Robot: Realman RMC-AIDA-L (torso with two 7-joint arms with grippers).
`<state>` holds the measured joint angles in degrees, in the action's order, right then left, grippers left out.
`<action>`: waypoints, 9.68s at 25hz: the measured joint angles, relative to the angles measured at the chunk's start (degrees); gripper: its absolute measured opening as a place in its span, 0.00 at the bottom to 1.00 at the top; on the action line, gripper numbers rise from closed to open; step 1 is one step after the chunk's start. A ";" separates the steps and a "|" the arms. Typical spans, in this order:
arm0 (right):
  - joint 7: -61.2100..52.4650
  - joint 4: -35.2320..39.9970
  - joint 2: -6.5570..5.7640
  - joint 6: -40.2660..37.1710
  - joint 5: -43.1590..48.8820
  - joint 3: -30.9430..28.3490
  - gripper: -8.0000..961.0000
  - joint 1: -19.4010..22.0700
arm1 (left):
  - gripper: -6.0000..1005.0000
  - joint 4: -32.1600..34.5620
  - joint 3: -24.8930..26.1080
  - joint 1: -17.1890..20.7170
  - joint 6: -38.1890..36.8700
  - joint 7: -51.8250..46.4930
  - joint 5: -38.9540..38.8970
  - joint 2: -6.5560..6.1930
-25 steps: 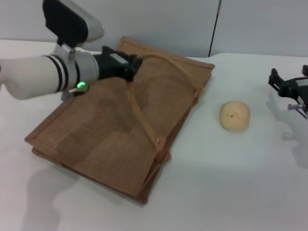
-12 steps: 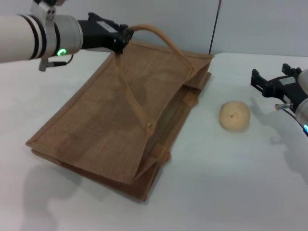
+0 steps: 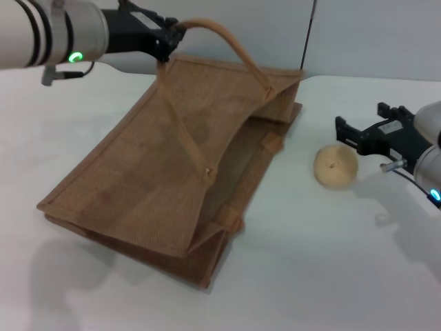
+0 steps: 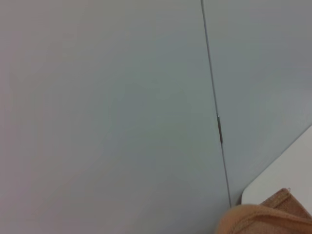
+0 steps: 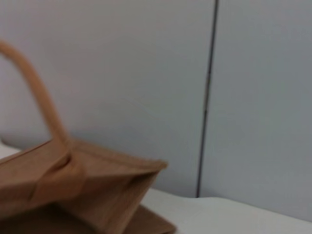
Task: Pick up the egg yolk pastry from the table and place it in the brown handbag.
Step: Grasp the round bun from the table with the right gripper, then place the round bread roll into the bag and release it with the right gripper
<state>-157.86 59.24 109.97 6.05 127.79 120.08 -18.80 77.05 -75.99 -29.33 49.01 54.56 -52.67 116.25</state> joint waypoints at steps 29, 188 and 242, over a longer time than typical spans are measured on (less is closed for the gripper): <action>9.11 8.76 1.23 -22.60 0.00 -7.90 0.91 3.34 | 0.13 11.32 2.84 -1.18 7.49 -6.89 10.45 0.03; 18.02 -9.27 5.52 -44.59 1.26 -23.95 0.85 -15.03 | 0.12 9.35 2.78 -7.85 10.40 -9.56 16.63 0.12; 28.57 -8.71 5.89 -49.90 -6.89 -22.54 0.65 -29.32 | 0.12 9.88 -1.55 -16.81 10.10 -11.33 15.93 0.18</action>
<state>-129.29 50.53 115.86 -43.85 120.90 97.54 -48.12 86.93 -77.54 -46.14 59.11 43.24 -36.74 116.43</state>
